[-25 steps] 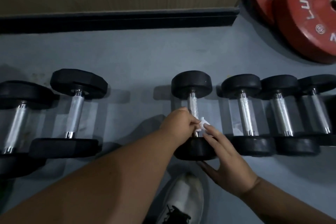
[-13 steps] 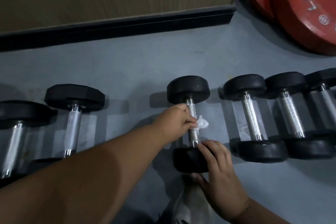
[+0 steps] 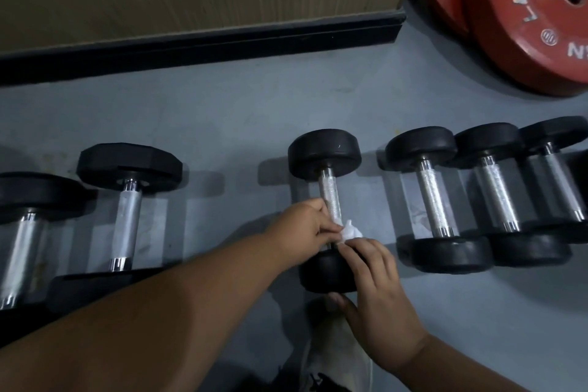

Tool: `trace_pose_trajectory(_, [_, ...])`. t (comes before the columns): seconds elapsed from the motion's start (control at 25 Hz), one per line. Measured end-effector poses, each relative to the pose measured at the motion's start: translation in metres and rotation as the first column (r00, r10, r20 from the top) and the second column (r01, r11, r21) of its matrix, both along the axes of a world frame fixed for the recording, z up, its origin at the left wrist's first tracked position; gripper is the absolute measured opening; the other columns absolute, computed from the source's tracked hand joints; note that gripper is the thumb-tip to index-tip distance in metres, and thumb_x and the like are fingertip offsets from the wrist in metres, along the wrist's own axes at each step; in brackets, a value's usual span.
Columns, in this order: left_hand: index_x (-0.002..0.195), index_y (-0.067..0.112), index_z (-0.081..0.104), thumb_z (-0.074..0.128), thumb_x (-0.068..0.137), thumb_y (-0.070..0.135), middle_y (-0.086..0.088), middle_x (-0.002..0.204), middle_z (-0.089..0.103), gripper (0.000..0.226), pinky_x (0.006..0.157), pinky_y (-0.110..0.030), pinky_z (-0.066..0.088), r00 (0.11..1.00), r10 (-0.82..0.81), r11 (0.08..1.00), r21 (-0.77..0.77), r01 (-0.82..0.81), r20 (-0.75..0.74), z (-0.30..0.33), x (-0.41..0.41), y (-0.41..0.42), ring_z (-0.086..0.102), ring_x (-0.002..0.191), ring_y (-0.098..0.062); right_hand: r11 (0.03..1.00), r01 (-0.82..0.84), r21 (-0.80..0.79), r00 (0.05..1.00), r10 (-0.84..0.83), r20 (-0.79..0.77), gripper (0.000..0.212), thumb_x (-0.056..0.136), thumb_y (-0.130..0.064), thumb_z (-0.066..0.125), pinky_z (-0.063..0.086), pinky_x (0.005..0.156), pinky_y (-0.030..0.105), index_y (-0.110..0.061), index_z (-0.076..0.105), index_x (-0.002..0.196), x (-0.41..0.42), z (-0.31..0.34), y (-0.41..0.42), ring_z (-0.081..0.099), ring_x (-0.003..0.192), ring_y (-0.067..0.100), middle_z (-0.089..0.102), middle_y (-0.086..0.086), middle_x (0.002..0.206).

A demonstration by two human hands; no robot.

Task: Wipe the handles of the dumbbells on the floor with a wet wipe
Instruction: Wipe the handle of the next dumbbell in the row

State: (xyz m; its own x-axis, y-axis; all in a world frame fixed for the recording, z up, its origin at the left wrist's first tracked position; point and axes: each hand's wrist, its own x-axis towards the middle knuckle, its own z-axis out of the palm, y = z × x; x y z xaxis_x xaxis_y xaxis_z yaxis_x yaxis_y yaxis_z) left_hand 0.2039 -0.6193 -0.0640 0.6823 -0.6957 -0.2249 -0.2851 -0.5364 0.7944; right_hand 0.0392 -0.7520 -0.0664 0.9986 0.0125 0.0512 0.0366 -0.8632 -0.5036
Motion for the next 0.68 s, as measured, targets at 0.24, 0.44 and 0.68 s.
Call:
trace_pose_trajectory(0.24, [0.103,0.023,0.077,0.076,0.083,0.029,0.015,0.082,0.046,0.020,0.081,-0.024,0.048,0.997,-0.065,0.996,0.061,0.063,0.034,0.005,0.000,0.001,0.057,0.086,-0.007,1.000,0.009,-0.026,1.000,-0.010,-0.027,0.068,0.084,-0.042,0.063,0.026,0.121,0.033,-0.012,0.049,0.143,0.000,0.006,0.001,0.039,0.136,0.026,0.045,0.003,0.143])
trace_pose_trajectory(0.44, [0.099,0.034,0.077,0.072,0.084,0.038,0.005,0.091,0.053,0.016,0.079,-0.038,0.050,0.980,-0.172,0.978,0.137,0.158,0.097,0.005,0.019,-0.003,0.057,0.088,-0.016,1.000,-0.001,-0.031,1.000,0.000,-0.022,0.067,0.086,-0.034,0.071,0.031,0.119,0.038,-0.009,0.048,0.144,0.001,0.010,0.002,0.039,0.137,0.028,0.045,0.005,0.144])
trace_pose_trajectory(0.68, [0.106,0.024,0.076,0.066,0.090,0.030,0.002,0.096,0.050,0.020,0.084,-0.029,0.045,0.983,0.004,0.991,0.131,-0.028,0.183,0.009,0.040,-0.018,0.056,0.093,-0.018,0.997,-0.041,-0.065,0.998,0.038,-0.042,0.063,0.090,-0.035,0.067,0.033,0.118,0.036,-0.008,0.050,0.145,0.001,0.019,0.002,0.039,0.139,0.025,0.047,0.004,0.145])
